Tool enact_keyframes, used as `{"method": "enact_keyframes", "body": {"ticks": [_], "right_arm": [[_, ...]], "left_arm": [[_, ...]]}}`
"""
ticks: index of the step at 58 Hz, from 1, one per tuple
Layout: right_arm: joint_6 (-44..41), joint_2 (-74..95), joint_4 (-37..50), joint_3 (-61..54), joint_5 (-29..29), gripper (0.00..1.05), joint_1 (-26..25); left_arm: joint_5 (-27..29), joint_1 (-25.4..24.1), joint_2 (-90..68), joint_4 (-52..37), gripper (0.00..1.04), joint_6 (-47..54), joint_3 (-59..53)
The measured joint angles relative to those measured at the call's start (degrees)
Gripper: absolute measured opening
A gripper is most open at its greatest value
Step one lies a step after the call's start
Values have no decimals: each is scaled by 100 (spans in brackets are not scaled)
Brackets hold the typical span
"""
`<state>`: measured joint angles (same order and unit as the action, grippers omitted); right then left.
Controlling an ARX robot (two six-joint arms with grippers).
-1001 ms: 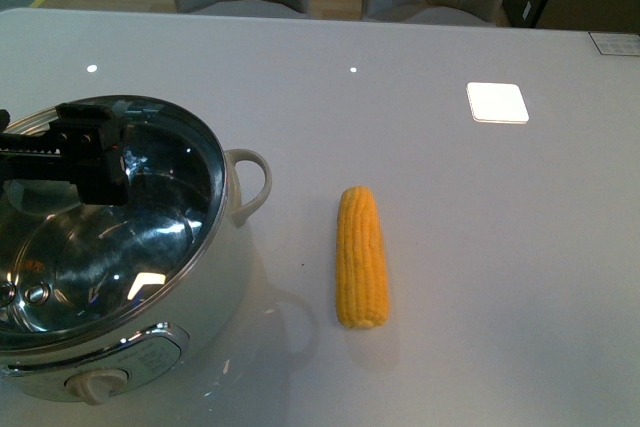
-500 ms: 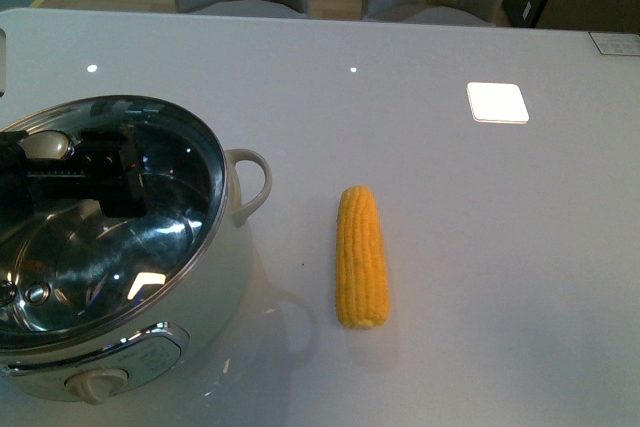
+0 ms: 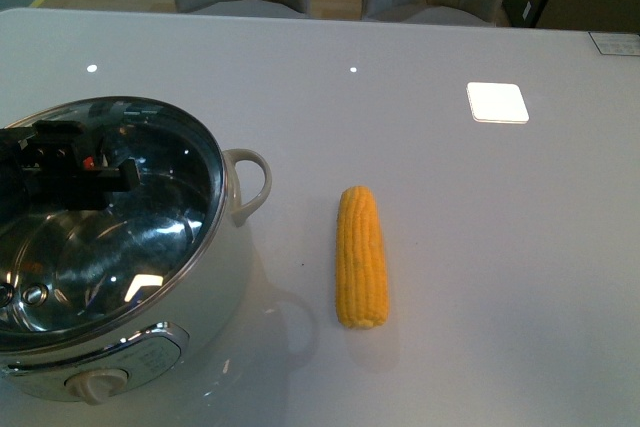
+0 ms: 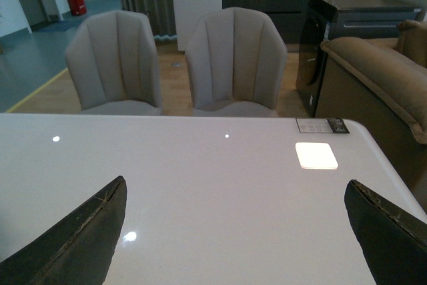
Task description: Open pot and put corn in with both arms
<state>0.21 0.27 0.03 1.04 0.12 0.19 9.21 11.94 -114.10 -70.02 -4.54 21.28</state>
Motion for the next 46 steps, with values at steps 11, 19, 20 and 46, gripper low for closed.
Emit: {"method": "enact_keyframes", "body": {"ticks": [11,19,20,46], "right_arm": [[0,0,0,0,0,96,0],[0,0,0,0,0,96,0],[0,0,0,0,0,96,0],[0,0,0,0,0,96,0]], "left_arm": [[83,35,184,225,41,-4,2],[138,50,389,466,41,2,0],[144,50,426,511,41,7,0],[92,-44,1845,1707,41,138,365]]}}
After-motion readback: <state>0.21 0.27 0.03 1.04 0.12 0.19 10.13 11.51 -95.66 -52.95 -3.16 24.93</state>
